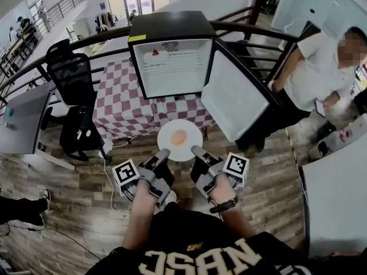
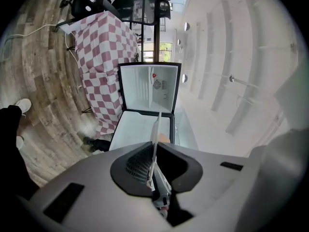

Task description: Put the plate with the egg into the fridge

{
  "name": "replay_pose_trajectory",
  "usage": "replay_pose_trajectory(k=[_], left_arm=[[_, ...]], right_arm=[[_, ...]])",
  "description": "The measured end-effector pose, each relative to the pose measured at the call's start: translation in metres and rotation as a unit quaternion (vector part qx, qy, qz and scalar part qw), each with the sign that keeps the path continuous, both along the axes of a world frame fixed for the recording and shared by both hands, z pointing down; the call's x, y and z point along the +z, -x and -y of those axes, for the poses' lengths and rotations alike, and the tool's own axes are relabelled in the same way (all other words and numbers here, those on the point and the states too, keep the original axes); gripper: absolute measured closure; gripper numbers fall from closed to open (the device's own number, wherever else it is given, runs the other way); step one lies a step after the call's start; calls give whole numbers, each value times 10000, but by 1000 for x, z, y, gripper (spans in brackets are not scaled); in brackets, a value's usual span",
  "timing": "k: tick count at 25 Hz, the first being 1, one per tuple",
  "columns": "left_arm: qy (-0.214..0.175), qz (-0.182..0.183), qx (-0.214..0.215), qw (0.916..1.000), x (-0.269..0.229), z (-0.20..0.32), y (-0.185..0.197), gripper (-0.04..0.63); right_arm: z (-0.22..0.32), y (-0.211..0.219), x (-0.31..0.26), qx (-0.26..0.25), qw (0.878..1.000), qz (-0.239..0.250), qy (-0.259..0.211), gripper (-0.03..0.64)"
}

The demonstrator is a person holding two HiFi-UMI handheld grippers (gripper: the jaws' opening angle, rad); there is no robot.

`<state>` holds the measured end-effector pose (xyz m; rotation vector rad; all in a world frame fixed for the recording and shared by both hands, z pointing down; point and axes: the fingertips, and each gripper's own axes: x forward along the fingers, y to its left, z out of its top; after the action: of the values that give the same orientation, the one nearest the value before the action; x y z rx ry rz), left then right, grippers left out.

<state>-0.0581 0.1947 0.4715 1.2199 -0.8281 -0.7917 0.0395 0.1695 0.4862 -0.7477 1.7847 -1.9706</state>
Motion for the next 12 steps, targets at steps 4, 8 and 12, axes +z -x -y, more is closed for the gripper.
replay_pose_trajectory(k=[4, 8, 12], left_arm=[[3, -37, -23, 10000, 2, 22, 27, 552], [10, -90, 16, 10000, 4, 44, 45, 552], [4, -131, 68, 9999, 5, 60, 64, 552]], right_arm=[[23, 26, 1, 19, 10000, -53, -3, 586], [44, 44, 3, 80, 9999, -111, -2, 586], [59, 62, -2, 147, 9991, -340, -222, 586]])
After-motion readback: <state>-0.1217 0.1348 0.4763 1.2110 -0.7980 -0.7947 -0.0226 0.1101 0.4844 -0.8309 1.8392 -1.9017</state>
